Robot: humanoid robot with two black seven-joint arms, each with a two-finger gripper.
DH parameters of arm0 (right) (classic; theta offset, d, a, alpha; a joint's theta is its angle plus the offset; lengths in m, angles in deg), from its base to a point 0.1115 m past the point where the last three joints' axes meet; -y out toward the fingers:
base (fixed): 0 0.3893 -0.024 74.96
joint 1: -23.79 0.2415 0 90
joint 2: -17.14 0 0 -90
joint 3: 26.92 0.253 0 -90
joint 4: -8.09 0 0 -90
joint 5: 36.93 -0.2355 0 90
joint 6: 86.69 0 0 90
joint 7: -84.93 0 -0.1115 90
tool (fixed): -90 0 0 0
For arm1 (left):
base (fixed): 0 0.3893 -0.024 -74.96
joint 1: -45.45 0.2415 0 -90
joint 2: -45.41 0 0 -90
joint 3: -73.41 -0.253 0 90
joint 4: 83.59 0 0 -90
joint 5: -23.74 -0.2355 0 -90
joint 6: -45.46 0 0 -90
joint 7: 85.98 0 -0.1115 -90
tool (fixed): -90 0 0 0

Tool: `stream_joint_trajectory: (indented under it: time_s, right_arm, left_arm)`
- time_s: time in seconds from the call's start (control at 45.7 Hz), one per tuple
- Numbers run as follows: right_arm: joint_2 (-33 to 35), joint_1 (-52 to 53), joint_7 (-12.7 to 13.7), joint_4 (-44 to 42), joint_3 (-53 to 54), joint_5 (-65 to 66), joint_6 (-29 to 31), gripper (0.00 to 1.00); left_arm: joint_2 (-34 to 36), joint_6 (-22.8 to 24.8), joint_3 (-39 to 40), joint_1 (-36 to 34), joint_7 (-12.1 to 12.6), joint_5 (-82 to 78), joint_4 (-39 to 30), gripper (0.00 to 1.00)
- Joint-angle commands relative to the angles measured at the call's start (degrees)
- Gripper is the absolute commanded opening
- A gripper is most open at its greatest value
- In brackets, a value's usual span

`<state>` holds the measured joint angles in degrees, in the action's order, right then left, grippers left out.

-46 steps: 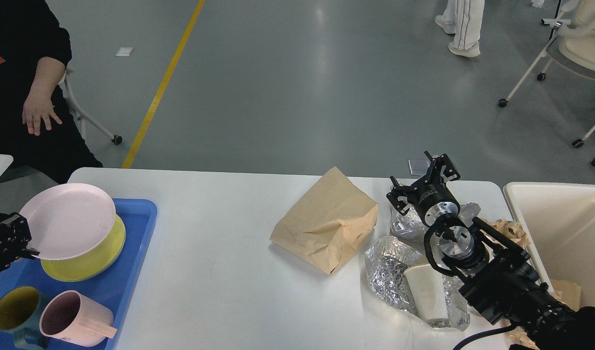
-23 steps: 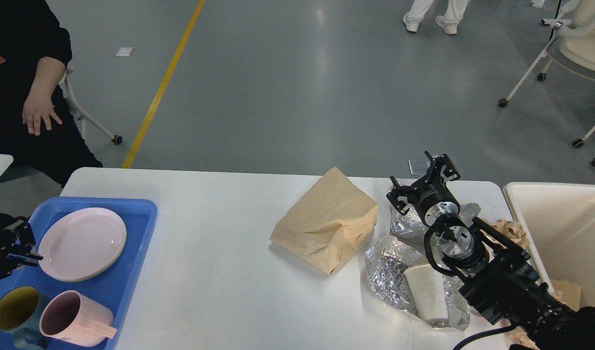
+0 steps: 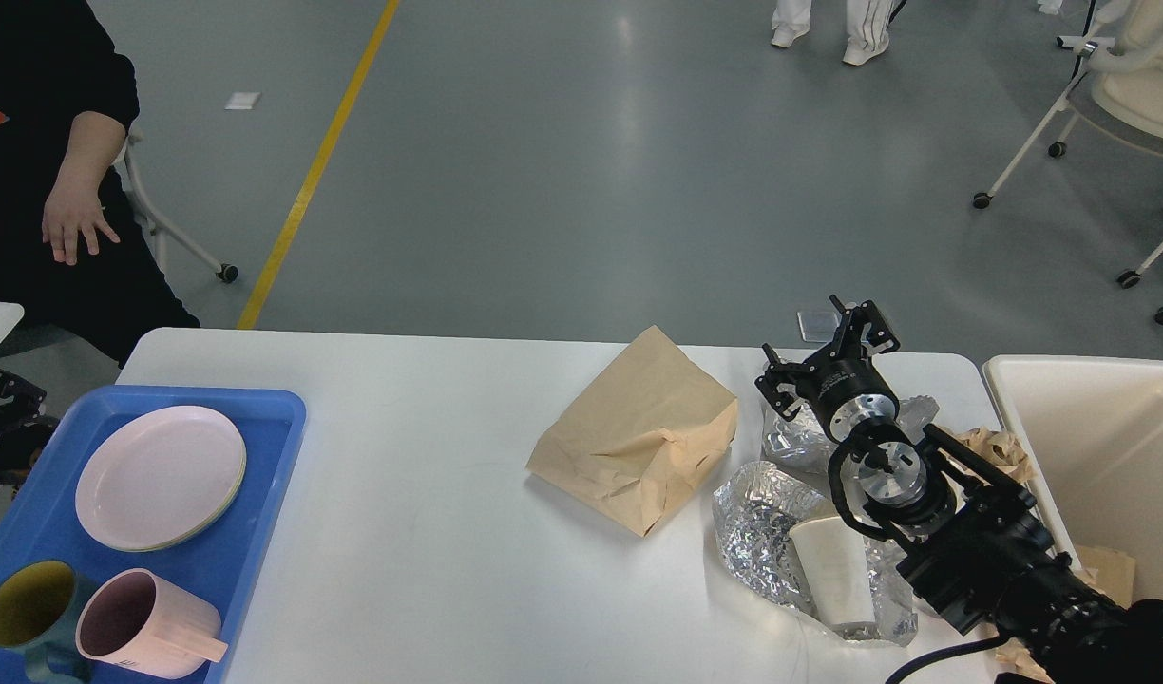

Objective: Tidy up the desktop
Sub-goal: 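Raise the left gripper above the tray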

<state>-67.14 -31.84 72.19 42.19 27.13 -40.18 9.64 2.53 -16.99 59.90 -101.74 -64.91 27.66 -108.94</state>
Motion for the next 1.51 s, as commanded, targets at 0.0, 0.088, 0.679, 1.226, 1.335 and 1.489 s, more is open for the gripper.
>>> stream_joint_trajectory:
  time_s: [0.0, 0.088, 0.679, 1.226, 1.335, 1.489]
  right_arm:
    - [0.0, 0.0, 0.0, 0.0, 0.0, 0.0, 0.0, 1.0]
    - [0.1, 0.0, 0.0, 0.0, 0.0, 0.0, 0.0, 1.0]
    - [0.0, 0.0, 0.0, 0.0, 0.0, 0.0, 0.0, 1.0]
    - [0.1, 0.0, 0.0, 0.0, 0.0, 0.0, 0.0, 1.0]
    - [0.1, 0.0, 0.0, 0.0, 0.0, 0.0, 0.0, 1.0]
    - [0.0, 0.0, 0.0, 0.0, 0.0, 0.0, 0.0, 1.0]
  left_arm:
    - [-1.0, -0.6, 2.5, -0.8, 0.2, 0.0, 5.7, 0.96]
    - [-3.8, -0.5, 6.0, -0.9, -0.8, 0.2, 5.8, 0.96]
    - [-15.4, -0.8, 46.5, 9.6, -15.7, 0.9, 6.5, 0.96]
    - [-22.6, -15.1, 76.3, 10.9, -17.4, 9.4, 6.6, 0.96]
    - [-23.8, -14.4, 76.1, 11.3, -17.3, 8.9, 6.5, 0.96]
    - [-23.5, -13.9, 76.1, 11.4, -17.2, 8.9, 6.5, 0.96]
